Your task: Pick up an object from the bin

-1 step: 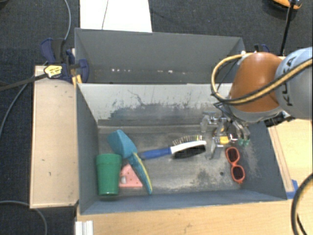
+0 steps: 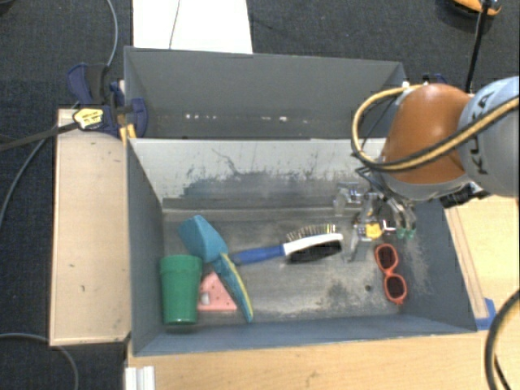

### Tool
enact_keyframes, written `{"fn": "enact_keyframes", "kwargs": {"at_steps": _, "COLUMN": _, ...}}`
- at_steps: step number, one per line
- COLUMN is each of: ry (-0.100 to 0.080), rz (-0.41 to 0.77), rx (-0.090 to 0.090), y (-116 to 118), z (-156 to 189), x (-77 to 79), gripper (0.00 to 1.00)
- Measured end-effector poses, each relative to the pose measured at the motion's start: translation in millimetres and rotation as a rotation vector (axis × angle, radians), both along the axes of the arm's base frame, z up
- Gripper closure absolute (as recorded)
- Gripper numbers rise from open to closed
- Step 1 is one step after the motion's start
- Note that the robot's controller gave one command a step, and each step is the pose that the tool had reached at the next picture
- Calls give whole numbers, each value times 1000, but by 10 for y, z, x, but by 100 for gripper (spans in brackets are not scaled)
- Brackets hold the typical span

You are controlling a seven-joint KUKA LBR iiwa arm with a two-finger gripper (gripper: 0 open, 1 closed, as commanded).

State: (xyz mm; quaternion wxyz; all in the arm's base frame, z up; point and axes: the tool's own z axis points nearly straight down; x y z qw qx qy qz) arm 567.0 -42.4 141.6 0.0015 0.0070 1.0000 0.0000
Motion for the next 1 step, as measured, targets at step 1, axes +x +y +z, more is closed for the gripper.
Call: {"fn": "enact_keyframes", "kwargs": {"at_steps": 1, "ry": 0, "rz": 66, "rx": -3, "y": 173, "z": -115, "x": 56, "gripper": 0}}
